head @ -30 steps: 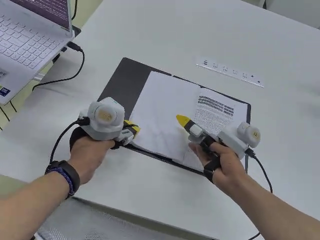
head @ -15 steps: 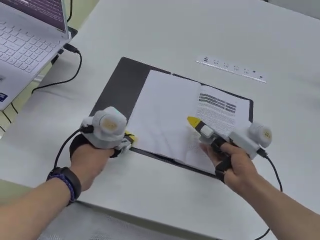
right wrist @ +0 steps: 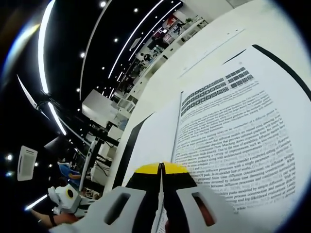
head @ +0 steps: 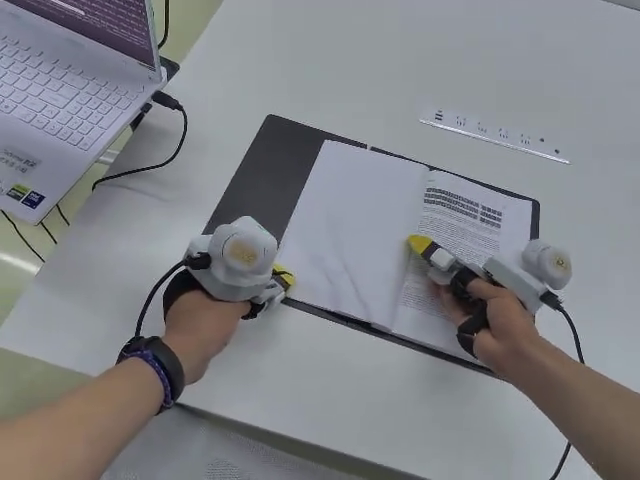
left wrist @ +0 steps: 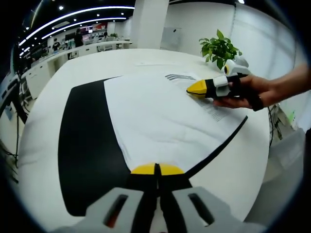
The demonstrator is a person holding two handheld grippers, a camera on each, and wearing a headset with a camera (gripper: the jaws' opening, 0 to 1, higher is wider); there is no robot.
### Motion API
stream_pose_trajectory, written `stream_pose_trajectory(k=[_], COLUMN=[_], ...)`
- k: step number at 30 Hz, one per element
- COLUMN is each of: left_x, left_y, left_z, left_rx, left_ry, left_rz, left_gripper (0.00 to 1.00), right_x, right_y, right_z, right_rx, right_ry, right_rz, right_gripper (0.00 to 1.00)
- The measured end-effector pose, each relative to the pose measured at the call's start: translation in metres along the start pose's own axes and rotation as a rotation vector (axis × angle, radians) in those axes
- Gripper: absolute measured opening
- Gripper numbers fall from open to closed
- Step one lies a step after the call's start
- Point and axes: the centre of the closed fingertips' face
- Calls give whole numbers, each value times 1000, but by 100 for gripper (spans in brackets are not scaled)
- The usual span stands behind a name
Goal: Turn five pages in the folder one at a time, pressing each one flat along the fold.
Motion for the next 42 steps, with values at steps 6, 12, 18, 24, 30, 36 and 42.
stream_pose_trajectory(k=[6,12,18,24,30,36,42], left_x=[0,0,0,1,1,1,1], left_y=[1,2,2,3,3,2,3], left_z=[-1,-1,-1,-2,-2,-2,-2], left_rx=[-7,-8,-12,-8,-8,-9,-9], left_ry=[-4,-4,-12,-6,-4,-9,-4], left_rz=[10,16,29,25,18,27,26], left_gripper=[0,0,0,0,0,0,0], right_x=[12,13,11,-5,-31,-44,-51], right_y=[-8,-28,-49,-70,-98,-113,-120], right_z=[-4,-18,-30,-47,-66,-86,-92], right_rx=[-39,-112,-201,-244,-287,-252,-269], right_ry=[-17,-19,-21,-20,-8,6,13], right_rz=[-27,-88,-150,-159,-176,-141,-153], right_gripper=[0,0,0,0,0,0,0])
Point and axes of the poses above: the centre of the closed fingertips' face, and the gripper's own axes: z roughly backward along the fingers, x roughly to its left, y roughly out of its underside, and after that the axes turned 3 degrees about -y, right-handed
